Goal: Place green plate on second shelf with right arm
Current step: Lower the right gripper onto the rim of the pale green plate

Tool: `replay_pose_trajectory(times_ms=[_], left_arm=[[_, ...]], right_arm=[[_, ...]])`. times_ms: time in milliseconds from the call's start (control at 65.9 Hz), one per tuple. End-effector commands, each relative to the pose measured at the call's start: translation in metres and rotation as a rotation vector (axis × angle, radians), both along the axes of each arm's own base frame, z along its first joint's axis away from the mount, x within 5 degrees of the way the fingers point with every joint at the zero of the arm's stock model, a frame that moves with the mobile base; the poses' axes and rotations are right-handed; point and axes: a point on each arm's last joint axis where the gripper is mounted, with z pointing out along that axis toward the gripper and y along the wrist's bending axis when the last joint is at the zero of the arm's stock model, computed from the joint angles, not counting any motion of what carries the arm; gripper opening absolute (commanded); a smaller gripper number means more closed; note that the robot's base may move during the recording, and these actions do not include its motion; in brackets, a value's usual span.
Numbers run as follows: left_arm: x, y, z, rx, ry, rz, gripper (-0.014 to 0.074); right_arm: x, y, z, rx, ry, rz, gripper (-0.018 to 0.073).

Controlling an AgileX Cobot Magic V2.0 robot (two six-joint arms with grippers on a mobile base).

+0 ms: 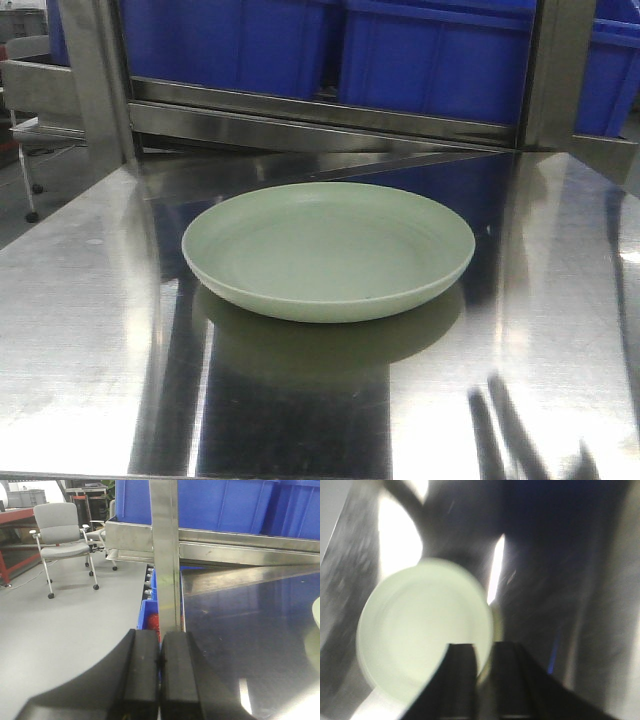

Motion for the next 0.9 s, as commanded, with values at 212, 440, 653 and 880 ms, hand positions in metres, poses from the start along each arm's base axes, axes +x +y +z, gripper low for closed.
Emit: replay_pose_trajectory(times_ms=[212,440,653,880], left_arm=[[0.000,0.000,-0.006,-0.018,-0.057,-0.006,0.0130],[0.000,0.000,-0.006,-0.018,-0.057,-0.006,0.0130],[0.000,0.000,-0.006,-0.018,-0.057,-0.006,0.0130],[0.000,0.000,-0.006,-0.018,-0.057,-0.006,0.0130]], right_arm=[[0.042,0.015,-0.055,0.078,0.252,0.102,0.0449],[0.055,0.035,-0.077,0.073,0.279,0.131,0.0449],[0.066,0.042,-0.099,0.066,0.324,0.137,0.0449],[0.074,0.044,-0.115,0.064,0.359,0.127,0.0450]])
